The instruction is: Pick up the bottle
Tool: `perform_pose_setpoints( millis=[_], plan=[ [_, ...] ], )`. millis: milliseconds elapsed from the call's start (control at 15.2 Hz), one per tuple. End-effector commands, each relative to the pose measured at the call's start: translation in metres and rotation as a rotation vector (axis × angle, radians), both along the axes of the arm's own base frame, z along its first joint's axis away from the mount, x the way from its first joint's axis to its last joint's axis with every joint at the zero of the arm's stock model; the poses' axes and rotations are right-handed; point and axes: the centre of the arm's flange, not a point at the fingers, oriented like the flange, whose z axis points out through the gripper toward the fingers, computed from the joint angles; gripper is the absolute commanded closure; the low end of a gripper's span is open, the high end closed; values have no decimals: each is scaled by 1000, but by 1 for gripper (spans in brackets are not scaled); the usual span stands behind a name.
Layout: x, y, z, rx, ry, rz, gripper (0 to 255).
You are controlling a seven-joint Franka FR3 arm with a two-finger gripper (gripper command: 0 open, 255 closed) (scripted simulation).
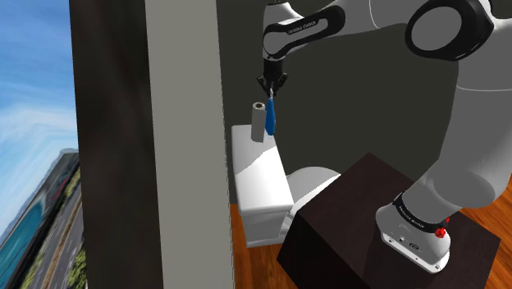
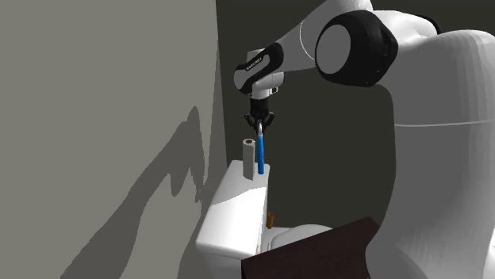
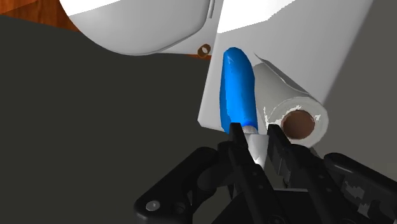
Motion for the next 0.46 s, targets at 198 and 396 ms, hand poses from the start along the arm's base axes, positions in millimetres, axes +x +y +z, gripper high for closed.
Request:
perform_pose_setpoints(
  millis=[198, 396],
  plan=[
    [0, -1, 26, 0, 0, 0, 255],
    [-1, -1, 32, 0, 0, 0, 255]
  ],
)
